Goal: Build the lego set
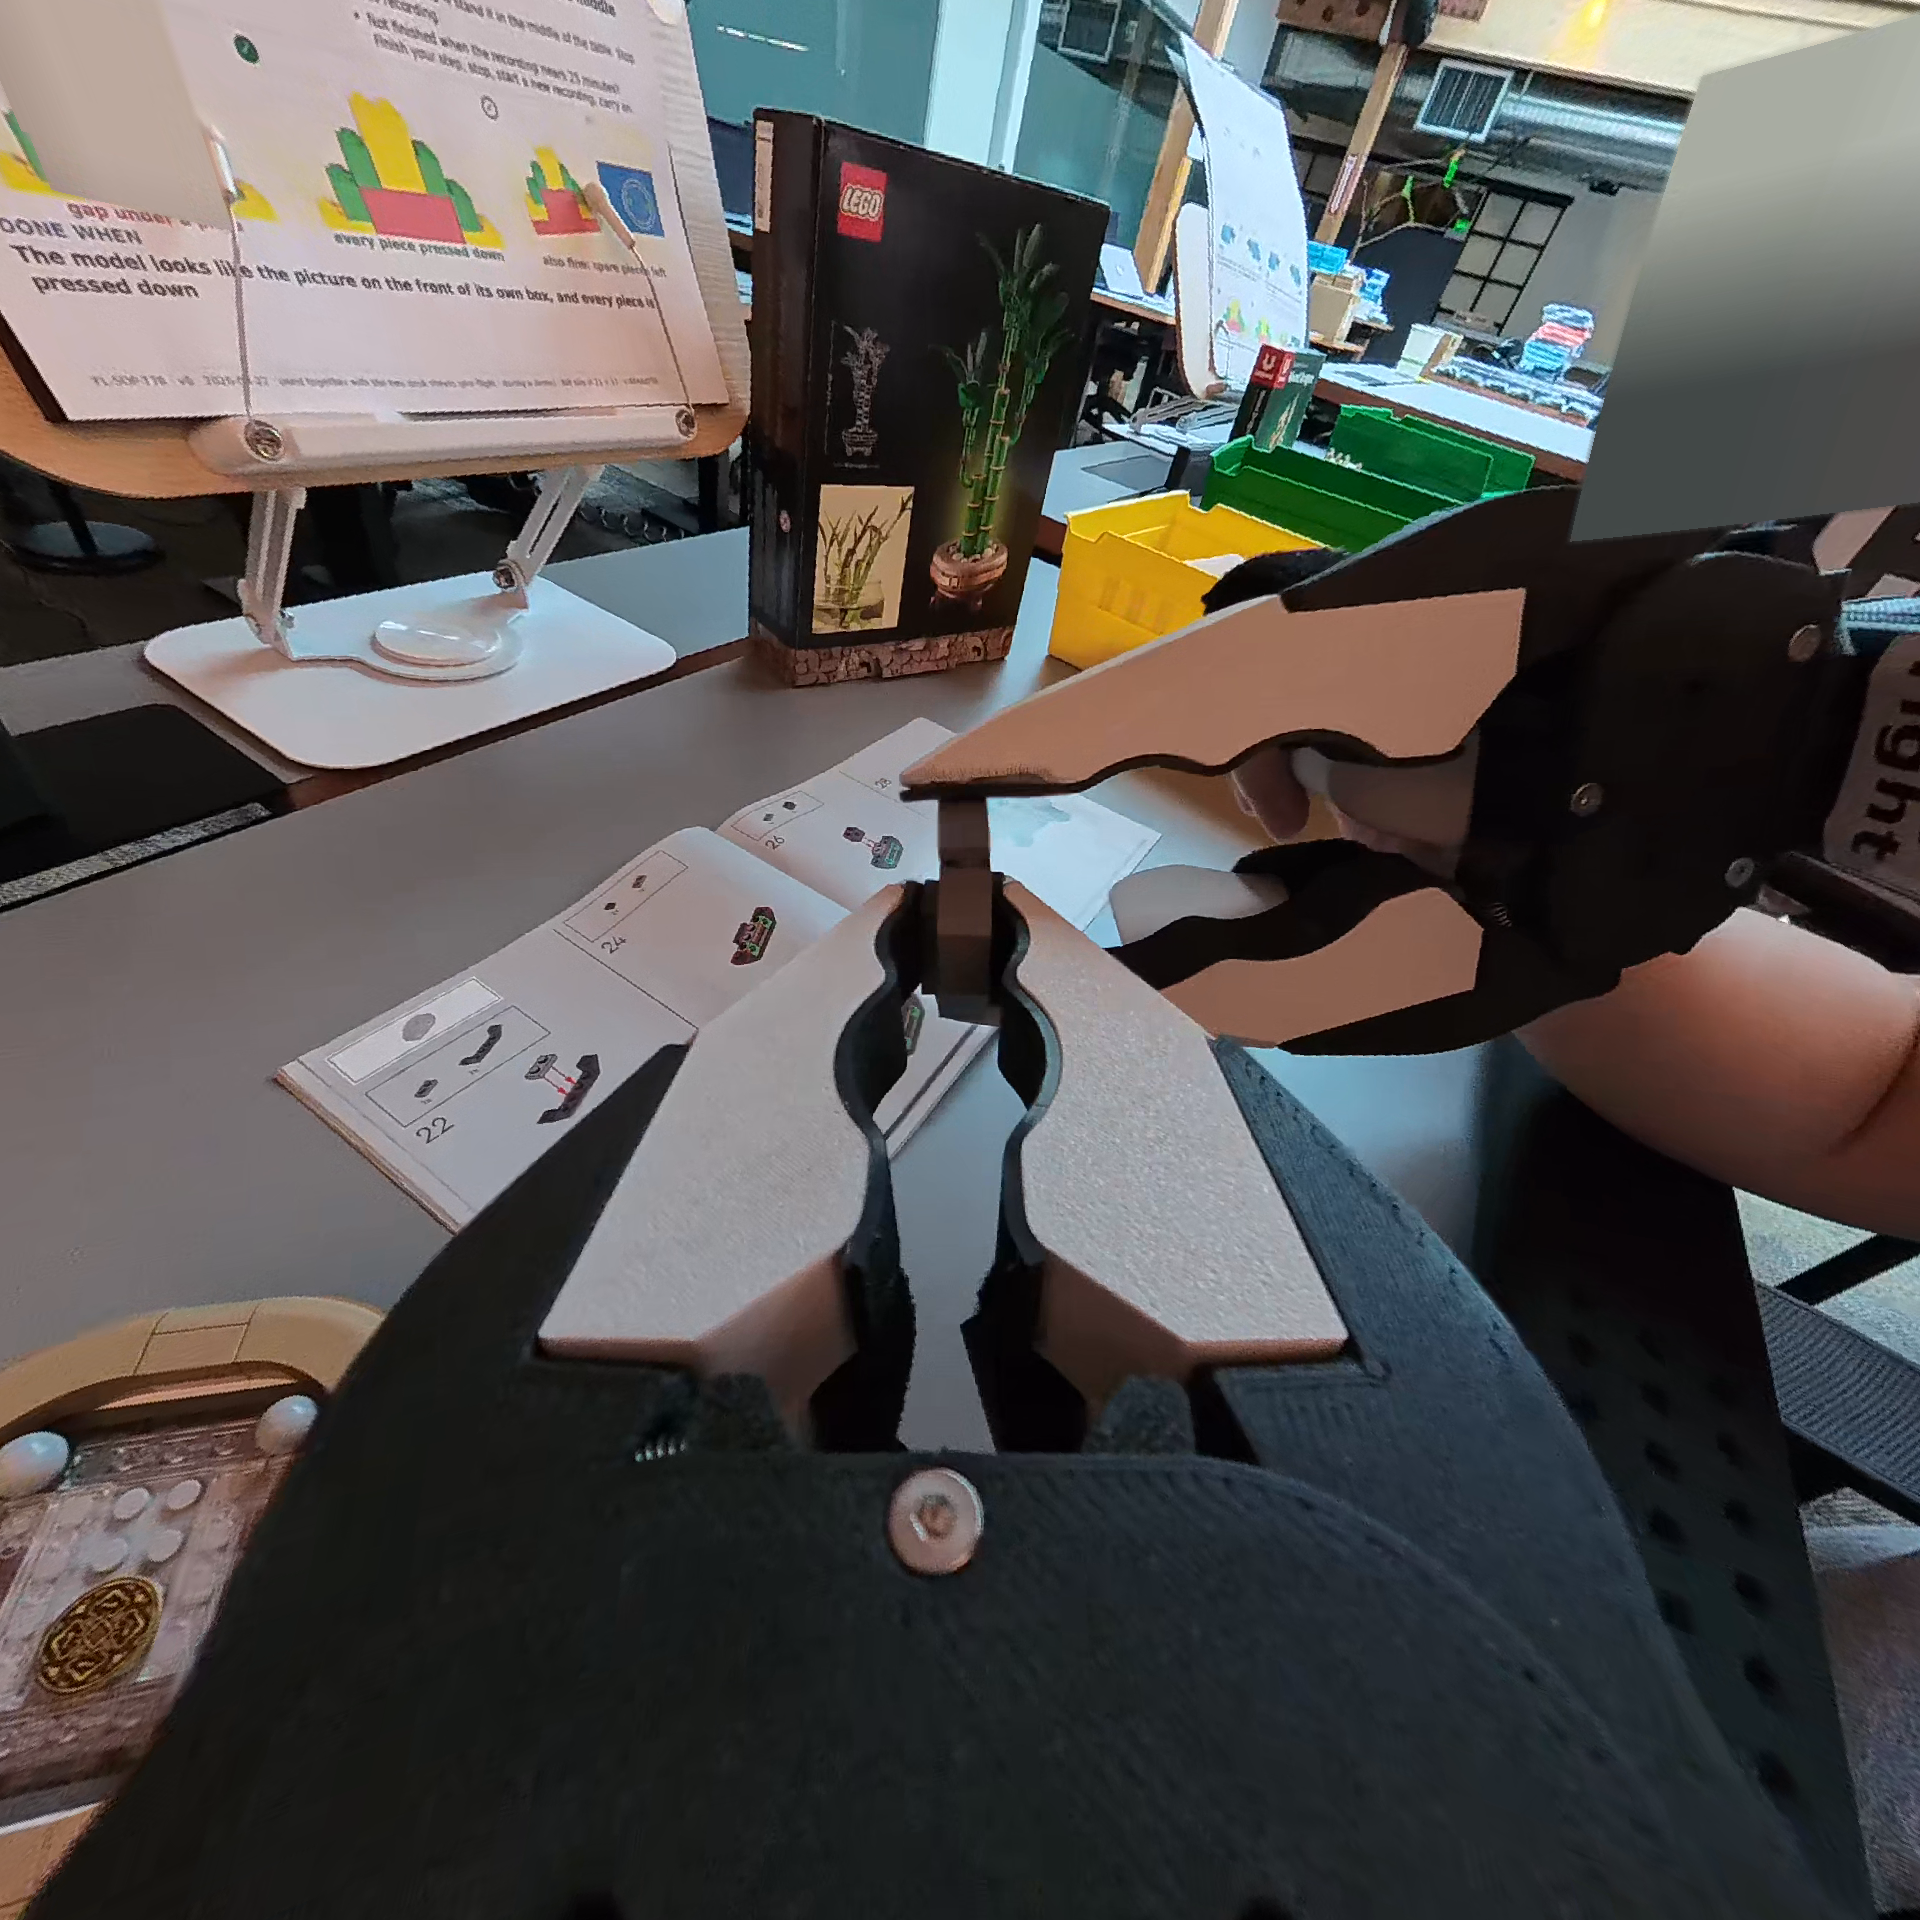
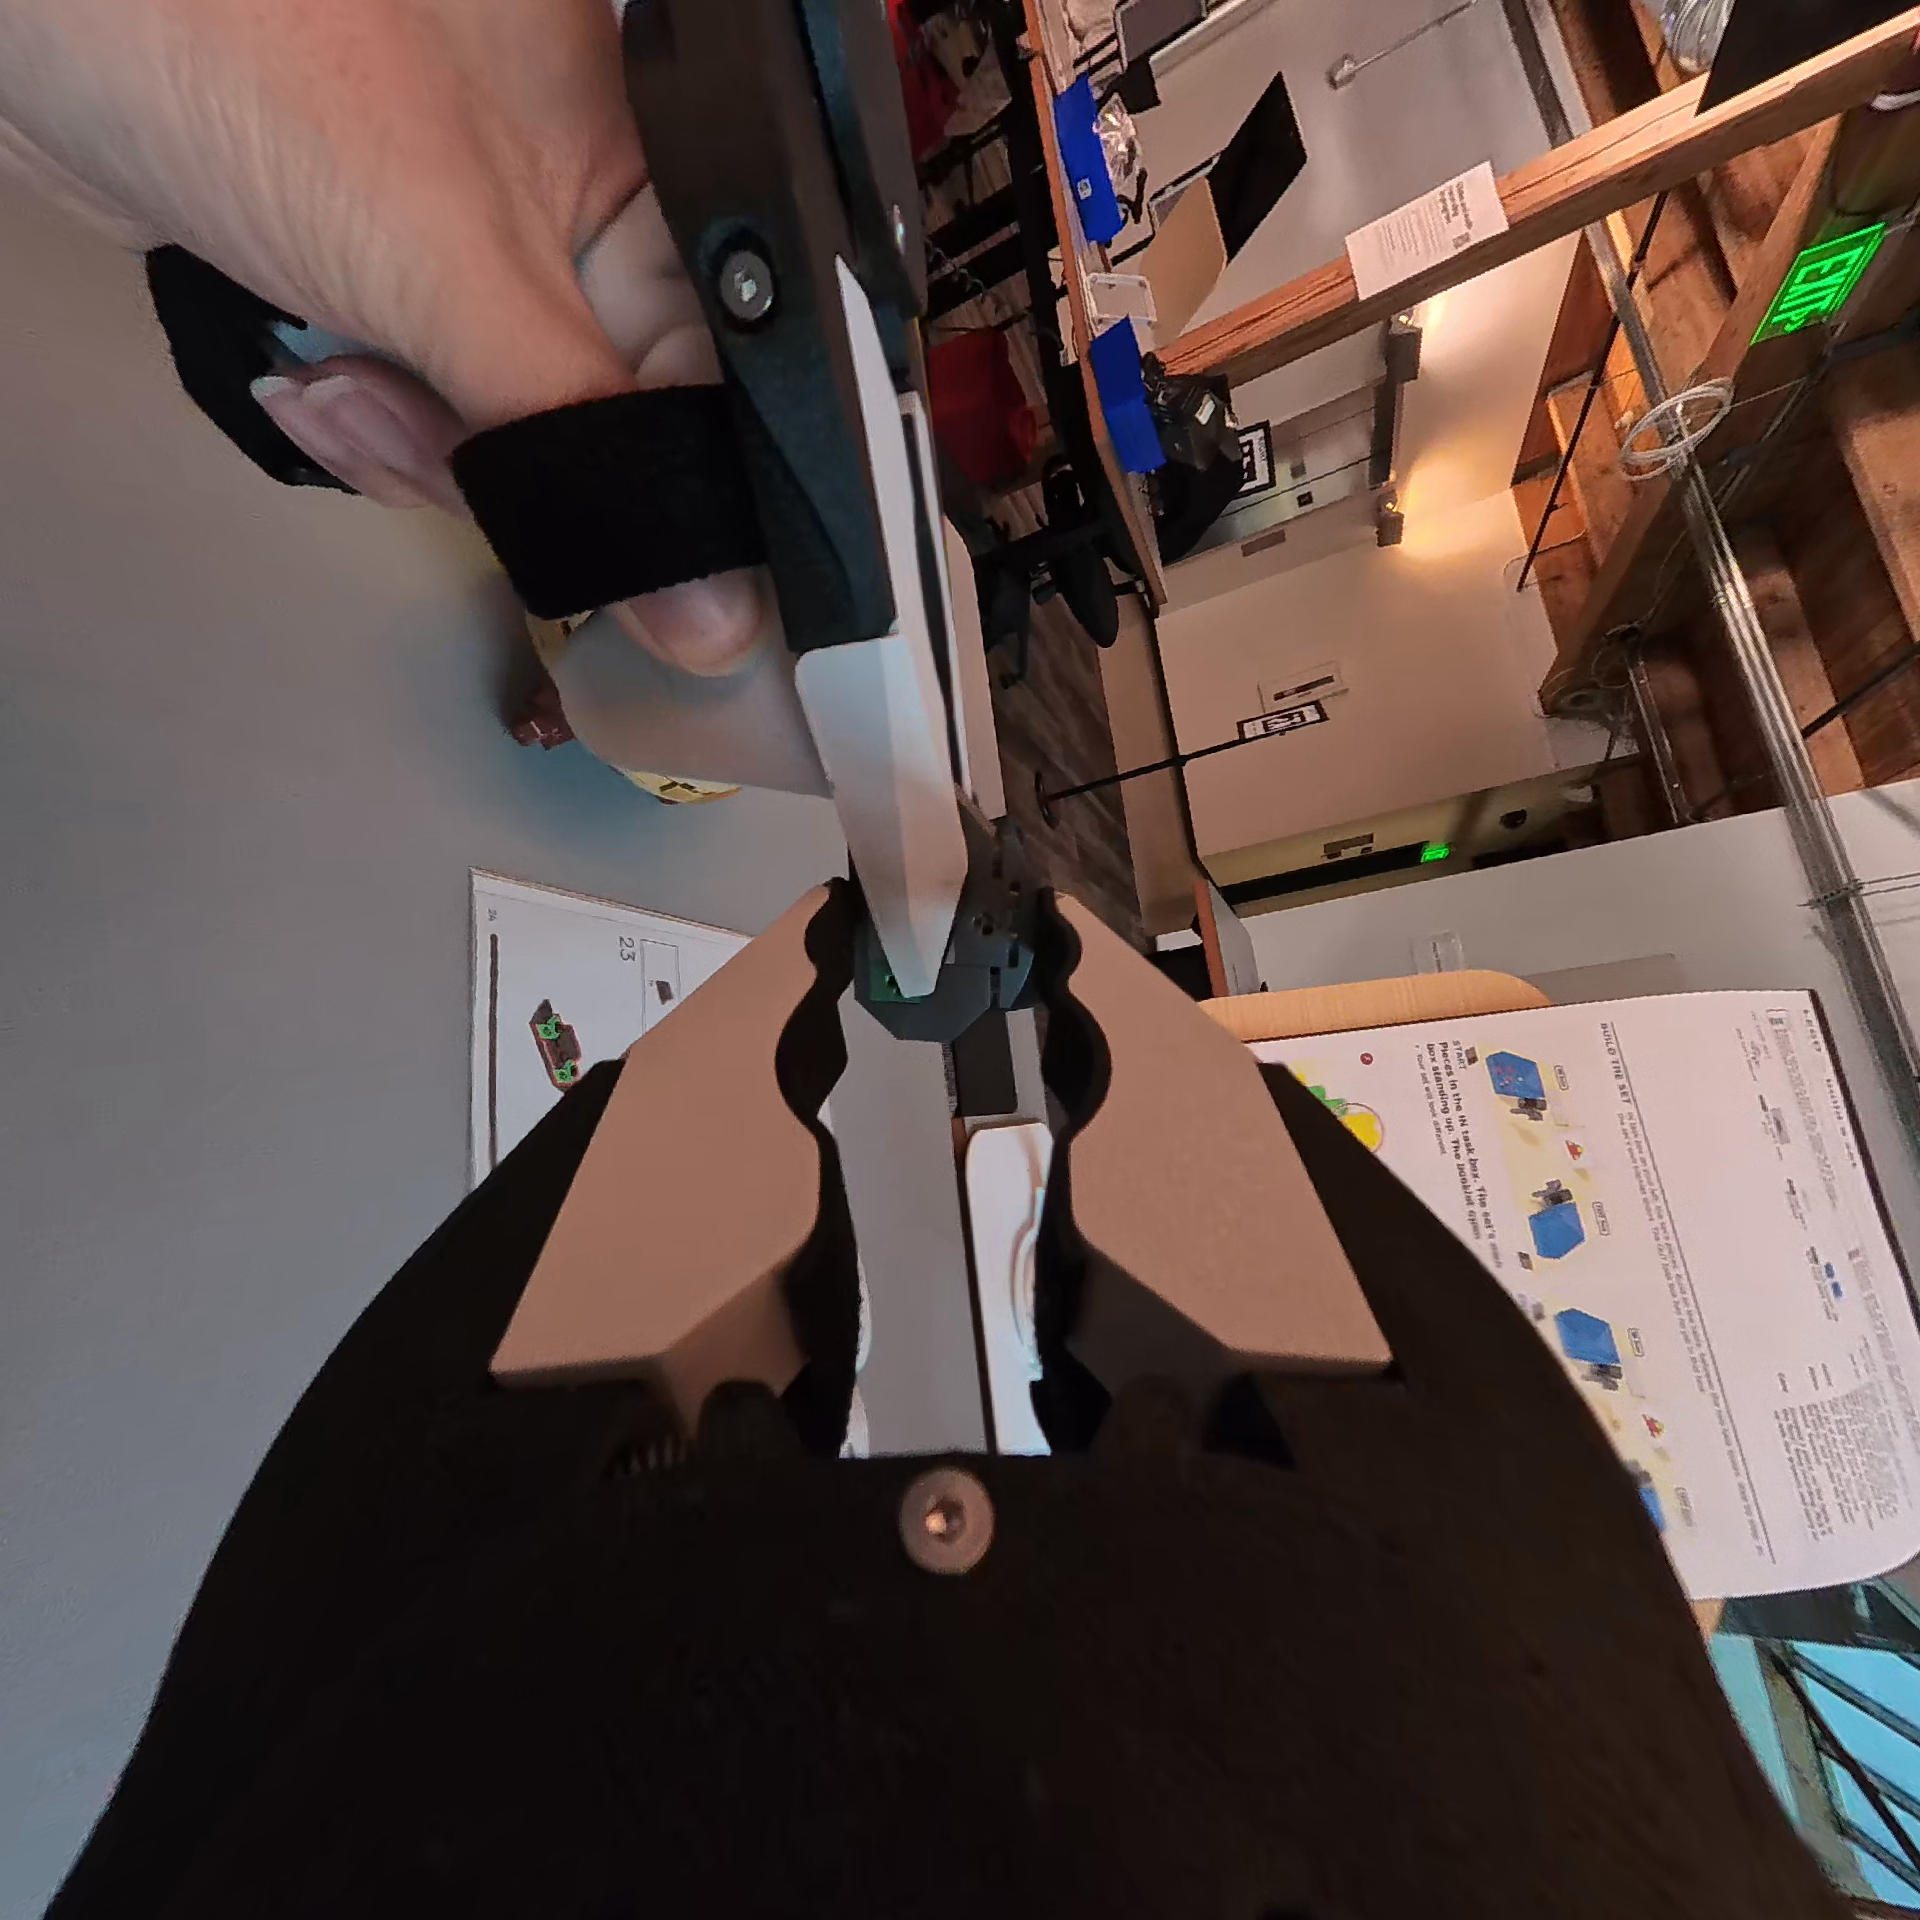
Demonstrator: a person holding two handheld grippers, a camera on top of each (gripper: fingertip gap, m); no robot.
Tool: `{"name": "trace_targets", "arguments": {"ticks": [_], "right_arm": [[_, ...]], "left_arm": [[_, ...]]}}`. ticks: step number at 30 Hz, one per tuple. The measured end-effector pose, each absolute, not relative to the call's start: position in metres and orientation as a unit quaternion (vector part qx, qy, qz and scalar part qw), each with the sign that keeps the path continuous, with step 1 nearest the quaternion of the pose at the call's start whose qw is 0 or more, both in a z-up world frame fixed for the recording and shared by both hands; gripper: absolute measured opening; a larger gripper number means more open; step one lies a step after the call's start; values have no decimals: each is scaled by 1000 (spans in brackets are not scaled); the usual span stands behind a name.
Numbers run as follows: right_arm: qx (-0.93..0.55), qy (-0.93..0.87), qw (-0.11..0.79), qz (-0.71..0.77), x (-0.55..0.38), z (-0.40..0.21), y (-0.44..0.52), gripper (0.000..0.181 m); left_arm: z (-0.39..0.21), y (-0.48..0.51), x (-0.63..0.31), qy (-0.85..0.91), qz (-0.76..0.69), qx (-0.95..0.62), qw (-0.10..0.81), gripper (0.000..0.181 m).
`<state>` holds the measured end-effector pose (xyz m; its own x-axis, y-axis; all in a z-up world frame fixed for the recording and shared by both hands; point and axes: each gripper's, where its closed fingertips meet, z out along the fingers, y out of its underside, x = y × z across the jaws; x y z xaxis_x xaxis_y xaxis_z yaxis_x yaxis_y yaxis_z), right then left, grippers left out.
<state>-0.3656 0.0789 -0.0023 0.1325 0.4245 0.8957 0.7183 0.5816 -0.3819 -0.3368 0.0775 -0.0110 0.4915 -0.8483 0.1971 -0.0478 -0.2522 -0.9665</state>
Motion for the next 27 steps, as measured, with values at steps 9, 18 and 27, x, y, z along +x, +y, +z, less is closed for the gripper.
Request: {"name": "trace_targets", "arguments": {"ticks": [9, 18, 27], "right_arm": [[-428, -647, 617, -133, -366, 0, 78, 32], [-497, -648, 572, -75, -348, -7, 87, 33], [-510, -693, 509, 35, -338, -11, 60, 33]], "left_arm": [[-9, 76, -337, 335, -383, -680, 528, 9], [2, 71, -342, 361, -389, -641, 555, 33], [2, 44, -337, 519, -178, -522, 653, 49]]}}
